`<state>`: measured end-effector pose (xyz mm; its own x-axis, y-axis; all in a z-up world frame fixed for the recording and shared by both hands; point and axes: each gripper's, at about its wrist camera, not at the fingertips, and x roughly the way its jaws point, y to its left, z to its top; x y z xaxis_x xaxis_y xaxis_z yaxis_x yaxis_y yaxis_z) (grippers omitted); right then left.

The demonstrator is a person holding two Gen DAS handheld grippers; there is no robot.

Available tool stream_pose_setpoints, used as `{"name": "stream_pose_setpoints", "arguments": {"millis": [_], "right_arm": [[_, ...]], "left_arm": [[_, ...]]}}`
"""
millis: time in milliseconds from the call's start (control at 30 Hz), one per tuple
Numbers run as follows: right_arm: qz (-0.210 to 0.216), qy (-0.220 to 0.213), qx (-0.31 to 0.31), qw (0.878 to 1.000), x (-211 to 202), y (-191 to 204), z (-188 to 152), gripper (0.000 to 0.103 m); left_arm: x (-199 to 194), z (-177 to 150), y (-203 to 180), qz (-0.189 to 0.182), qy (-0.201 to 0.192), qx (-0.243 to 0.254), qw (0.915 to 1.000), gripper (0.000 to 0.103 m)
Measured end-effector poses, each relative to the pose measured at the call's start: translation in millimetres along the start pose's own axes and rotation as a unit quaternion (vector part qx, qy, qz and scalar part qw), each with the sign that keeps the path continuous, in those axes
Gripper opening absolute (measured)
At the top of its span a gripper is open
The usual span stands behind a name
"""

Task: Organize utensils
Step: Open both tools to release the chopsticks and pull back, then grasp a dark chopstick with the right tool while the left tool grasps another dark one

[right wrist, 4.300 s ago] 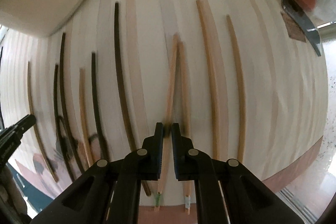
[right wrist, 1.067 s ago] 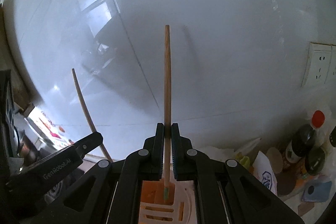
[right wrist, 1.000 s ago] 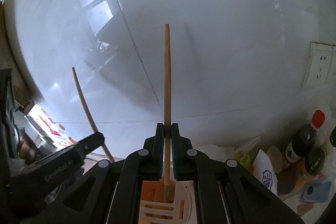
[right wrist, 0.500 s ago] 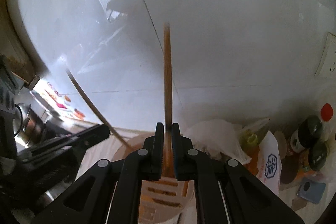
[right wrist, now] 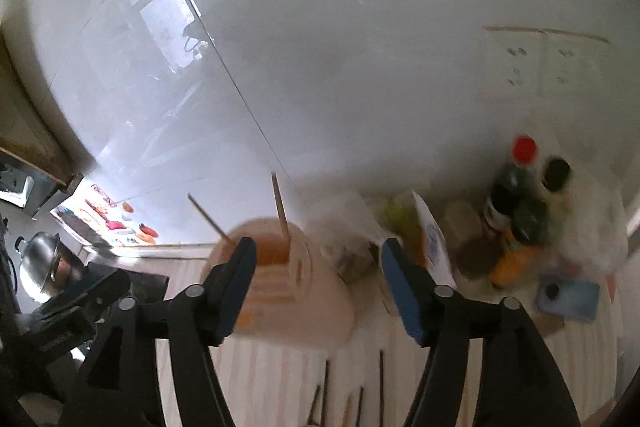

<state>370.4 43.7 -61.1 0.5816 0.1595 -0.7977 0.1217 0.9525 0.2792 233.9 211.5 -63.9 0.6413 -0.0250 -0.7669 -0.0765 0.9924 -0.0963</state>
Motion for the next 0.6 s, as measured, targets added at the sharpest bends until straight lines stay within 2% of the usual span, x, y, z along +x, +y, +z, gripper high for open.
{"name": "stream_pose_setpoints", "arguments": {"millis": [67, 133, 267, 433, 500, 567, 600], "right_arm": [[-0.002, -0.003, 0.004, 1.0, -11.0, -7.7, -16.7, 0.085], [-0.001, -0.005, 0.011, 1.0, -23.6, -22.3, -33.0, 0.092], [-0.013, 0.022, 0.026, 0.999, -25.5, -45.3, -65.5, 0.092], [-0.04, 0.102, 0.035, 0.993, 2.0, -73.5, -114.1, 0.091], [-0.046, 0.14, 0.037, 0.988, 18.0, -82.2, -134.1, 0.08], [-0.05, 0.192, 0.038, 0.979, 40.6, -91.1, -157.4, 0.061], [-0.052, 0.216, 0.037, 0.974, 52.0, -95.5, -169.2, 0.057]], "left_arm": [[5.1, -16.1, 0.0, 0.005, 0.015, 0.0, 0.9999, 0.103], [0.2, -32.3, -13.0, 0.01, 0.03, 0.003, 0.9995, 0.103], [10.2, -63.2, -26.4, 0.03, 0.059, 0.019, 0.9976, 0.103], [50.6, -118.3, -38.2, 0.048, 0.135, 0.032, 0.9891, 0.103], [66.5, -137.0, -42.5, 0.053, 0.16, 0.041, 0.9849, 0.103], [81.3, -152.0, -44.1, 0.055, 0.183, 0.049, 0.9804, 0.1], [89.8, -160.2, -44.9, 0.053, 0.196, 0.054, 0.9777, 0.098]]}}
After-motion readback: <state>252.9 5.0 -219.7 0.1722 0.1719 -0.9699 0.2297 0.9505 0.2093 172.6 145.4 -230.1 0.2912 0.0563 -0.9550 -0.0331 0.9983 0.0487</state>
